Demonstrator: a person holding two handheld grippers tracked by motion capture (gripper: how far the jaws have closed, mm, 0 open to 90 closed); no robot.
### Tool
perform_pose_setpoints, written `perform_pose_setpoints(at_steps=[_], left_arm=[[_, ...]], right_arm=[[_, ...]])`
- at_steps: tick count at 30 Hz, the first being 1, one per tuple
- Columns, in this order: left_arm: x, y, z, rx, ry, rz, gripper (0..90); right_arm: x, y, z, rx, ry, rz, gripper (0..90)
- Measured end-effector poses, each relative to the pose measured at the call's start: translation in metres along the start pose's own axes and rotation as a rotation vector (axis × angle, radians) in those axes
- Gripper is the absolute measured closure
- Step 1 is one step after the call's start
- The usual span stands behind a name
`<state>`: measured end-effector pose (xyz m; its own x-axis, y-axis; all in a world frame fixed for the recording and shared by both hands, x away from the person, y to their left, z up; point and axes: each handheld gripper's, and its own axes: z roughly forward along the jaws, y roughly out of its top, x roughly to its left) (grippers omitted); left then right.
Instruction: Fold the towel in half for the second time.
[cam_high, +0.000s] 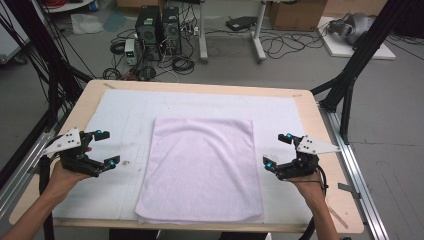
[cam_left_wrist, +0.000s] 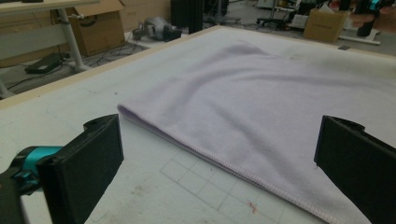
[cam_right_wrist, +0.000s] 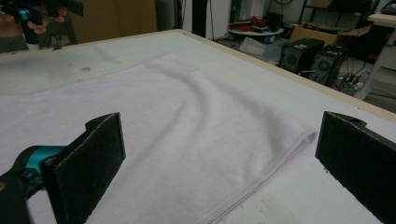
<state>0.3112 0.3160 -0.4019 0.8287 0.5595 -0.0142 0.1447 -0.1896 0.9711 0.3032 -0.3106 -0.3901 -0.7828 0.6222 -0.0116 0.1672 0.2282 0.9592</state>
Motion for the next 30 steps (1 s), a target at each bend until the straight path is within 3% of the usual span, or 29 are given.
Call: perform_pose_setpoints(at_steps=[13, 16, 18, 22, 30], left_arm=[[0.002, 0.014, 0.011, -0.008, -0.017, 0.016, 1.7], [0.006, 0.024, 0.019, -0.001, -0.026, 0.027, 1.7], [0.011, 0.03, 0.026, 0.016, -0.055, 0.027, 1.7], [0.023, 0.042, 0.046, 0.11, -0.099, 0.021, 1.7], [0.045, 0.063, 0.076, 0.256, -0.094, 0.05, 1.7]], right_arm=[[-0.006, 0.006, 0.005, 0.014, -0.012, -0.004, 0.5], [-0.01, 0.012, 0.011, 0.045, -0.027, -0.004, 0.6], [-0.014, 0.017, 0.017, 0.067, -0.027, -0.002, 0.6], [-0.026, 0.028, 0.03, 0.122, -0.005, -0.016, 2.7], [-0.058, 0.052, 0.064, 0.223, 0.013, -0.033, 2.7]])
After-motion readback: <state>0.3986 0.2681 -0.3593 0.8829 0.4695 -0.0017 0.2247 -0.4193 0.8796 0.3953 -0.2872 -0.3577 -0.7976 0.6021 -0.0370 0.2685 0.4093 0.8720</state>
